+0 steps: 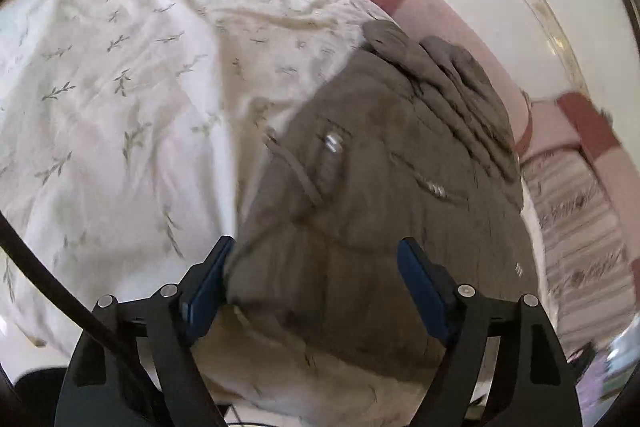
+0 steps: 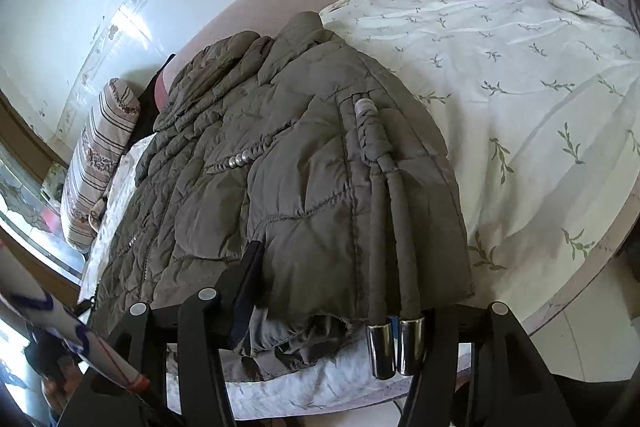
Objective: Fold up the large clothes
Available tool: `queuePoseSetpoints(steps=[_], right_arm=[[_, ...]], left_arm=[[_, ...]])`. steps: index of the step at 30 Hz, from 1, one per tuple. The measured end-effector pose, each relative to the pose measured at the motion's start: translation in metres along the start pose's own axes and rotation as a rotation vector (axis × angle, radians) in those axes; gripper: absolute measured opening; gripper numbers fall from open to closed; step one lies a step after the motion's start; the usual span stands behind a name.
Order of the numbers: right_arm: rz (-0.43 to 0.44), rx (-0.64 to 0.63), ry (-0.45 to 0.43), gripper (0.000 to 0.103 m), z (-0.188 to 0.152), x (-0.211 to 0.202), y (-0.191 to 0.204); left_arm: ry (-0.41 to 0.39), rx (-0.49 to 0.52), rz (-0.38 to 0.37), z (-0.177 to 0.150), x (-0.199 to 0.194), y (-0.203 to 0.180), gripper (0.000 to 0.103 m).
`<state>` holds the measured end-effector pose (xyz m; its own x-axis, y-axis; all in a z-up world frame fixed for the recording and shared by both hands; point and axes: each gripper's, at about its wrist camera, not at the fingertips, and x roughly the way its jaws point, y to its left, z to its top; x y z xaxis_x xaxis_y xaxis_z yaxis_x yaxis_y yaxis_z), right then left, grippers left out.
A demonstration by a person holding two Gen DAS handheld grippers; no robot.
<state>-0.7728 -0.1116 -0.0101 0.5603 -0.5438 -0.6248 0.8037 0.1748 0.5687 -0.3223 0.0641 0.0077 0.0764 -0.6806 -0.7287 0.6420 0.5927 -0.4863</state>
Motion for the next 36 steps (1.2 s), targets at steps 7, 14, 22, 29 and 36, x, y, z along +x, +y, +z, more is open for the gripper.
queuePoseSetpoints(steps=[7,14,22,29,36], right_arm=[[0.081,0.04,0.021,0.06,-0.006,0.002,0.001],[0.133,0.137,-0.016,0.037,0.005,-0.004,-0.017],[0.099,0.116,-0.004,0.041,0.0,0.001,-0.016],[0.031,-0.055,-0.071,0.023,0.001,-0.012,0.011],[-0.04,-0.082,-0.014,0.029,-0.004,0.005,0.007]], left_arm=[[-0.03,0.09,-0.029,-0.026,0.001,-0.029,0.075],[-0.111,0.105,0.086,-0.011,0.005,-0.023,0.051],[-0.097,0.128,0.151,-0.017,0.011,-0.021,0.056],[-0.165,0.246,0.216,-0.024,0.004,-0.038,0.037],[-0.165,0.311,0.3,-0.031,0.013,-0.045,0.037]])
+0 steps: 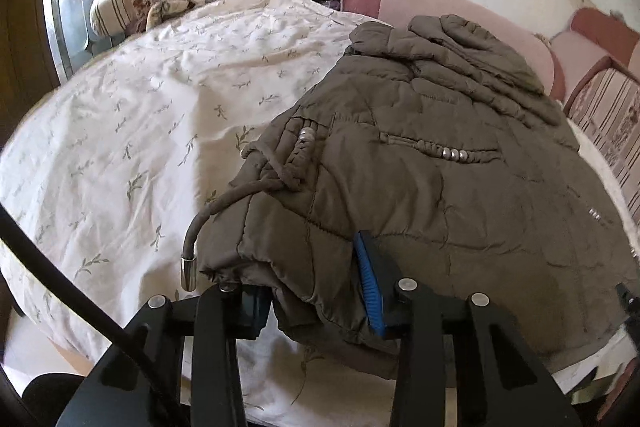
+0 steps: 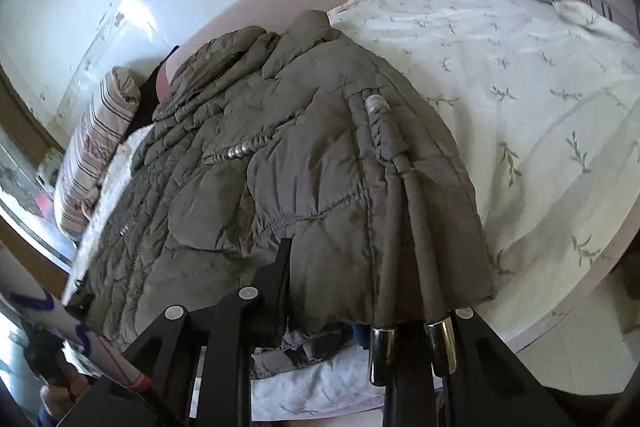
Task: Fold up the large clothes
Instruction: 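Fold the hem edge inward with the left tool while the right tool holds the cords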
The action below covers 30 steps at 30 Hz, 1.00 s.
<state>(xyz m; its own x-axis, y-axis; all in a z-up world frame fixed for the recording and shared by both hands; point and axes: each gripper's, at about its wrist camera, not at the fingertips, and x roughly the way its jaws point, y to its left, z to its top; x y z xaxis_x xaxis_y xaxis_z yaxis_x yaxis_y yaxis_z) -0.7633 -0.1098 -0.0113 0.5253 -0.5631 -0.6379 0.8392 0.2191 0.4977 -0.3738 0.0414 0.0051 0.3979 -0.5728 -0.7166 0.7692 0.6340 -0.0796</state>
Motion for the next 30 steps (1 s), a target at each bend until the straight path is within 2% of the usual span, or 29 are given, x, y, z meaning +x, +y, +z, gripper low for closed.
queuePoseSetpoints(steps=[6,12,14,16,19,21,23,25,28,30], right_arm=[[-0.015,-0.022,-0.011,0.031,-0.003,0.001,0.002],[-0.024,-0.032,-0.021,0.032,-0.004,0.0,0.004],[-0.019,-0.023,-0.023,0.033,-0.005,-0.002,0.004],[-0.013,-0.016,-0.02,0.033,-0.004,-0.002,0.004],[-0.009,-0.014,-0.014,0.033,-0.002,0.0,0.002],[-0.007,-0.011,-0.009,0.033,-0.002,0.001,0.002],[-0.006,-0.007,-0.006,0.034,-0.001,0.001,0.001],[-0.01,-0.005,-0.004,0.034,-0.001,0.002,0.001],[-0.011,-0.003,-0.001,0.034,0.0,0.003,0.0],[-0.01,-0.01,-0.014,0.03,0.0,0.001,0.001]], left_arm=[[-0.025,0.032,0.036,-0.003,0.002,-0.007,0.038],[-0.017,0.061,0.06,-0.004,0.002,-0.011,0.038],[-0.015,0.062,0.073,-0.004,0.002,-0.011,0.041],[-0.012,0.048,0.096,-0.004,0.004,-0.011,0.051],[0.004,-0.004,0.098,-0.003,0.006,-0.004,0.06],[0.005,-0.009,0.1,-0.003,0.006,-0.003,0.061],[-0.001,0.008,0.104,-0.003,0.005,-0.003,0.058],[-0.005,0.04,0.085,-0.003,0.004,-0.007,0.041],[-0.027,0.096,0.101,-0.005,0.001,-0.017,0.032],[-0.032,0.103,0.098,-0.005,-0.001,-0.018,0.029]])
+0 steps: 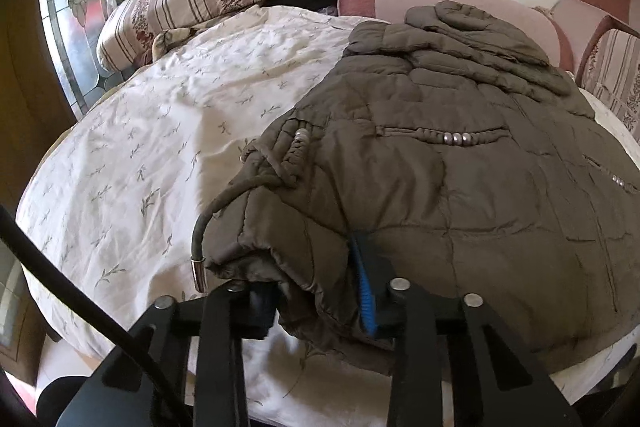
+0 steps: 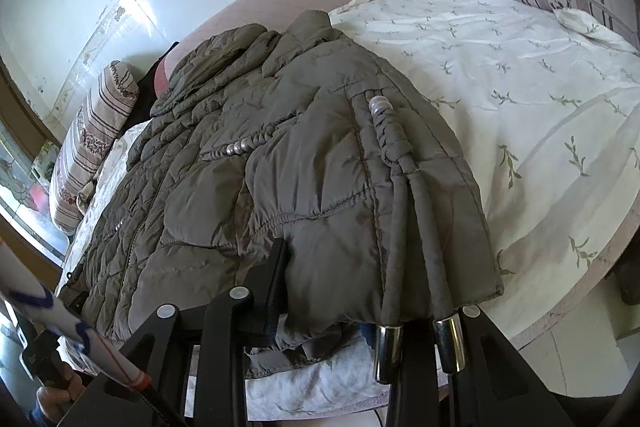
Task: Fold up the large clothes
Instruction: 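Fold the hem edge inward with the left tool while the right tool holds the cords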
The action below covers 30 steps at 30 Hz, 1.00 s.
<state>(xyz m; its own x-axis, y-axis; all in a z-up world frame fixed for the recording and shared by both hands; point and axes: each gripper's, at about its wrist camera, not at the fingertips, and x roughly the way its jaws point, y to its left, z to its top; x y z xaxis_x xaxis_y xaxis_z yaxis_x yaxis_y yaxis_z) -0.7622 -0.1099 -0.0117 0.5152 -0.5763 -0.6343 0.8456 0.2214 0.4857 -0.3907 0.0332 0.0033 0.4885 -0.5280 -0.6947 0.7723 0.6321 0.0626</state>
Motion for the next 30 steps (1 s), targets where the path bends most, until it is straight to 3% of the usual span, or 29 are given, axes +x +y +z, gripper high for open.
queuePoseSetpoints(steps=[7,30], right_arm=[[-0.002,-0.025,-0.034,0.024,0.0,-0.008,0.004],[-0.007,-0.053,-0.078,0.019,0.001,-0.025,0.013]], left_arm=[[-0.024,0.025,0.002,-0.002,-0.006,-0.006,0.02],[-0.078,0.072,0.025,-0.006,-0.022,-0.012,0.017]])
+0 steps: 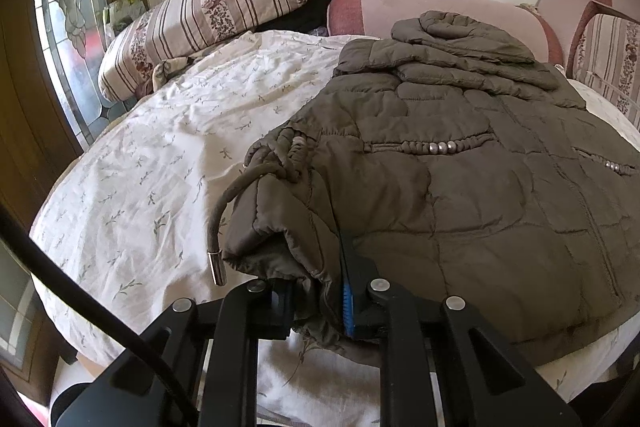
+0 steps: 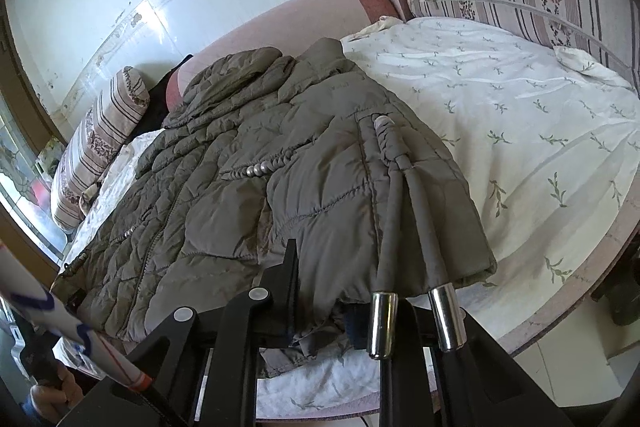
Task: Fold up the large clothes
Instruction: 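Fold the hem edge inward with the left tool while the right tool holds the cords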
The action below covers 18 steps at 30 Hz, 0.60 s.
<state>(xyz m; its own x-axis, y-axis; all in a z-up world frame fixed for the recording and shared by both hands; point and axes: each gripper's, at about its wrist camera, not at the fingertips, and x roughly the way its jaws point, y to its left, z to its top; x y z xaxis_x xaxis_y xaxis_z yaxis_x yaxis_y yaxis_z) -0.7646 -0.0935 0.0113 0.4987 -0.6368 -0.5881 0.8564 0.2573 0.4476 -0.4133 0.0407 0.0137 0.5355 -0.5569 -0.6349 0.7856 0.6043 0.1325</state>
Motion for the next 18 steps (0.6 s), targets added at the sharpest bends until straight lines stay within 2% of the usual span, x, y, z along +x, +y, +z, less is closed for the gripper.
queuePoseSetpoints(steps=[18], right_arm=[[0.043,0.016,-0.014,0.017,0.01,-0.03,-0.01]], left_arm=[[-0.017,-0.004,-0.01,0.002,-0.026,0.004,0.016]])
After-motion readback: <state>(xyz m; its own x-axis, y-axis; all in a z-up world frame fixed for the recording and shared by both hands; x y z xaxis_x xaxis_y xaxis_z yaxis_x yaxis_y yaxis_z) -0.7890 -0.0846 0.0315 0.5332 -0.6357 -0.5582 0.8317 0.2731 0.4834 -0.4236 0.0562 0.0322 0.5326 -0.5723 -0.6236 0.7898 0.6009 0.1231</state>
